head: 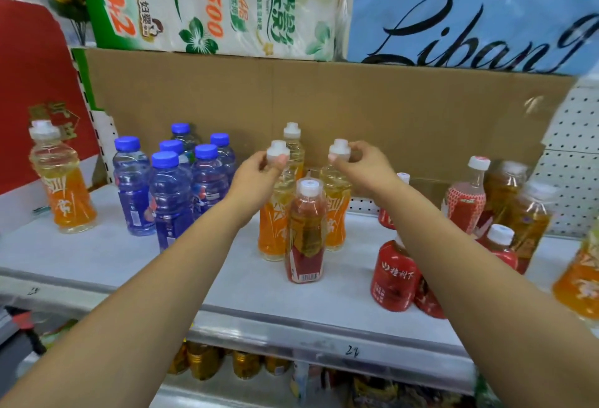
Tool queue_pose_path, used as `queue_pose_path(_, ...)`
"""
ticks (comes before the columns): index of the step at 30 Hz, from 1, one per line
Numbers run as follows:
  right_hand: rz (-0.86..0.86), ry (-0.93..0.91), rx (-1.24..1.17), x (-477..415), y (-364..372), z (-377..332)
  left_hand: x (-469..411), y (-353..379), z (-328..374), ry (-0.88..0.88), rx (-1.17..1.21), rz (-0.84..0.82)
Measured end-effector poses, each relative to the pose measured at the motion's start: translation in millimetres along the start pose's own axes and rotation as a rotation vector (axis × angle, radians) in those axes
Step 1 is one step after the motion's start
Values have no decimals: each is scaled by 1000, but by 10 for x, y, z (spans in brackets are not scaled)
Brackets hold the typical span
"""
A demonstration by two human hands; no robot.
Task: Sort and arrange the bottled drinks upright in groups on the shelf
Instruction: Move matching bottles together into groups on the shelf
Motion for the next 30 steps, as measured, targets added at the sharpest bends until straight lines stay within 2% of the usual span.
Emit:
queue_pose_path(6, 2, -33, 56, -42, -18, 5, -53, 75, 19, 3, 26, 64)
queue_pose_path(12, 6, -60, 120, -185, 20, 47, -249, 151, 26, -64, 59, 57)
queue_pose_path(20, 39, 20, 65, -30, 59, -43, -360, 181, -11, -136, -34, 24)
queue_pose_path(23, 181, 5, 52, 297, -11, -216, -177, -21, -12, 8, -82, 100)
queue_pose_path(26, 337, -257, 104, 699, 155, -548, 149, -410, 46, 266, -84, 173)
queue_pose_path(28, 307, -447, 159, 873, 454, -755, 350, -722, 55, 396, -110, 216)
queue_pose_path(30, 228, -566, 218, 968, 850, -902, 464, -1110, 10, 528, -232, 252)
Point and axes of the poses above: each hand's wrist, its own x-axis away from the middle knuckle, its own y-axis out of the palm, z = x × y, the point moved 1 cm from there along -x, towards the middle knuckle, and after that the axes turned 15 degrees about x, right-handed, at the moved point
